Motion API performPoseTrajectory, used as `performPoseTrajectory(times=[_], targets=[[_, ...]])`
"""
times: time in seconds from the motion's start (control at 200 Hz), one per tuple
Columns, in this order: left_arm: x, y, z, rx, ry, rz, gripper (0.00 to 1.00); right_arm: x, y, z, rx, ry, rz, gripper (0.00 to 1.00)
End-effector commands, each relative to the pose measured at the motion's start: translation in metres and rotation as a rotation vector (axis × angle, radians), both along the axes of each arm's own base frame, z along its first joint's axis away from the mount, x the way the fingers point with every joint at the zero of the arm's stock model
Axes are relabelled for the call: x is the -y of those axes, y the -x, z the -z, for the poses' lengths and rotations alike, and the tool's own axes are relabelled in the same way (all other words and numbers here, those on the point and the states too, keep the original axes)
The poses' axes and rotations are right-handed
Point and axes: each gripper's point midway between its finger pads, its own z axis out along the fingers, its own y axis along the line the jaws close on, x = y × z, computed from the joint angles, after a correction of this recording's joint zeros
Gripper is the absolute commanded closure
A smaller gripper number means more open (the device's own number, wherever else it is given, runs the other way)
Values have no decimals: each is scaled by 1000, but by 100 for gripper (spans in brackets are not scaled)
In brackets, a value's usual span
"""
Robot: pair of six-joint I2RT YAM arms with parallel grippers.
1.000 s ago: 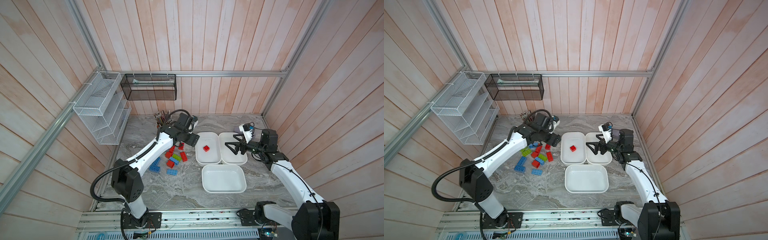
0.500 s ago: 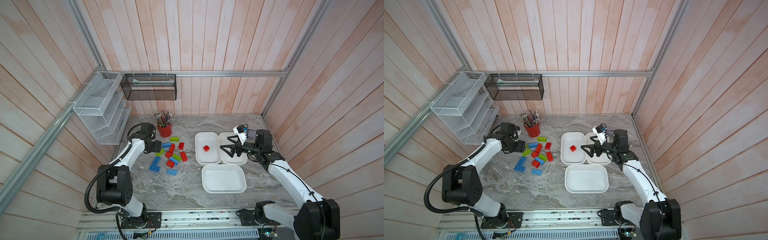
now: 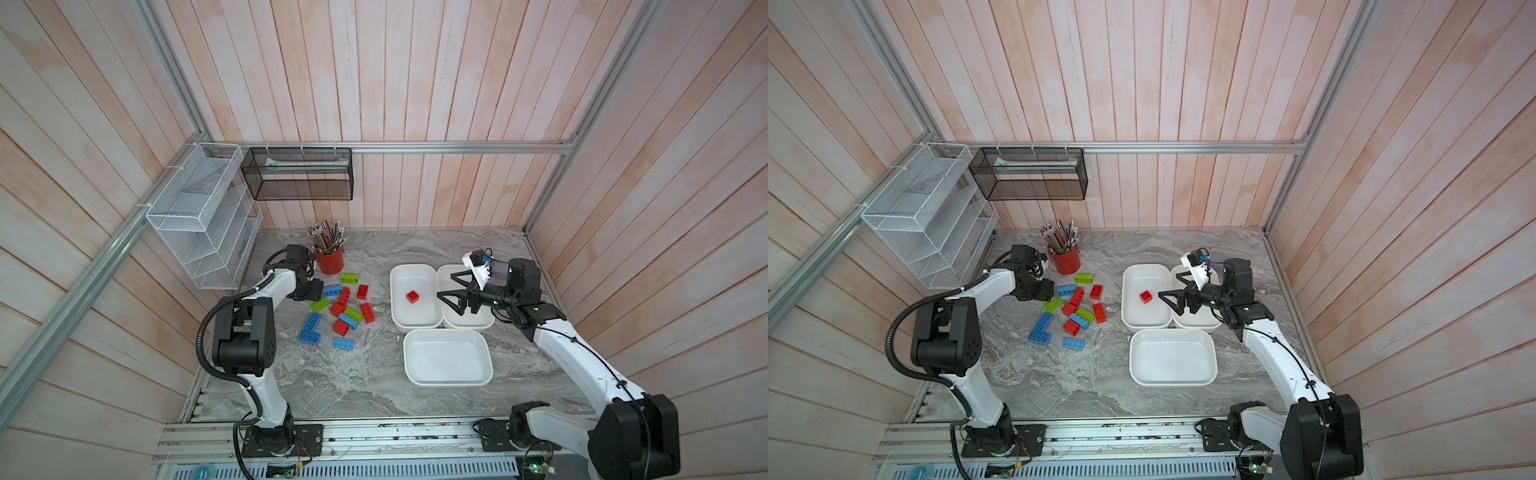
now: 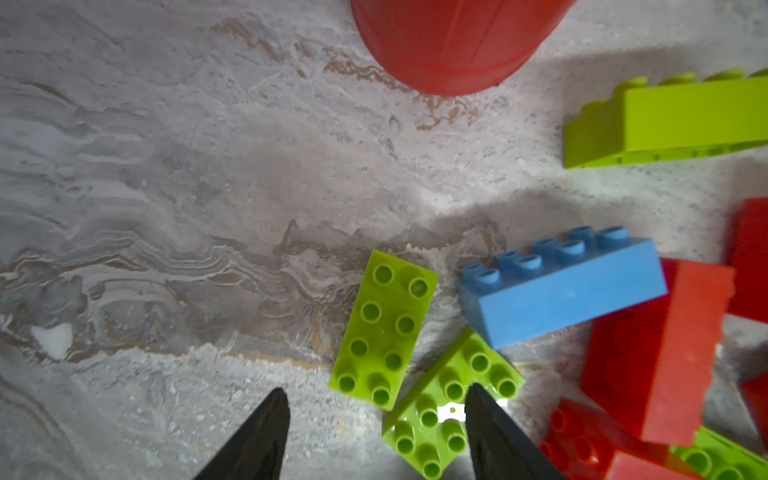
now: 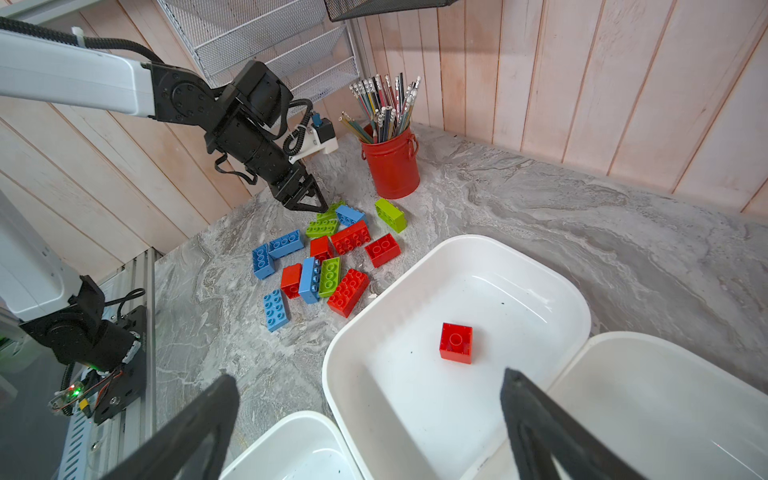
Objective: Sort the legos into containers by color
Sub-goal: 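Return the left gripper to the pile and grasp a lime-green brick, then carry the green brick with the left gripper into the bin nearest the right arm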
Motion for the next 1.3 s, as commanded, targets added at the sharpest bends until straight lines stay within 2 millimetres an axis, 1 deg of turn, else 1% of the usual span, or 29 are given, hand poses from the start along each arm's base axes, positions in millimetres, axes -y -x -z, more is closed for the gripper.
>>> performPoseTrajectory(times=[0.0,0.145,0.21,0.305,0.385,0.51,0.63,0.7,0.795,0.875,0.96,1.04,1.075,1.135,1.255,1.295], targets=[[3,-16,4,26,16,35,33,-2,1,0,9,-2,-14,2],[-3,-23,16,21,-15,14,38,-3,2,2,1,-6,-17,2],[-6,-22,23,10,-34,7,40,-3,4,4,-8,-8,-23,2],[-4,-21,30,-6,-24,13,44,-3,5,5,-8,-1,-24,2],[-1,-20,32,-10,-7,20,48,-3,5,5,-7,3,-25,2],[2,-16,33,-27,5,34,59,-3,6,4,-5,-1,-30,2],[6,-13,31,-47,18,43,68,-3,7,4,-6,-6,-34,2],[8,-11,21,-40,22,41,71,-4,8,3,-7,-5,-35,2],[13,-6,1,-29,36,38,72,-3,9,0,5,-8,-39,2],[14,0,-20,-17,44,24,72,-3,10,-4,7,-17,-50,2],[14,7,-49,8,45,5,72,-1,9,-6,5,-19,-45,2],[24,15,-78,40,63,13,72,1,8,-8,2,-25,-47,2],[33,18,-91,58,81,22,72,3,8,-9,2,-27,-47,2],[56,28,-110,76,129,66,72,5,8,-13,0,-32,-49,2],[113,44,-136,104,228,167,71,14,8,-19,-14,-43,-41,2],[130,47,-143,112,255,183,71,17,6,-21,-19,-44,-33,2]])
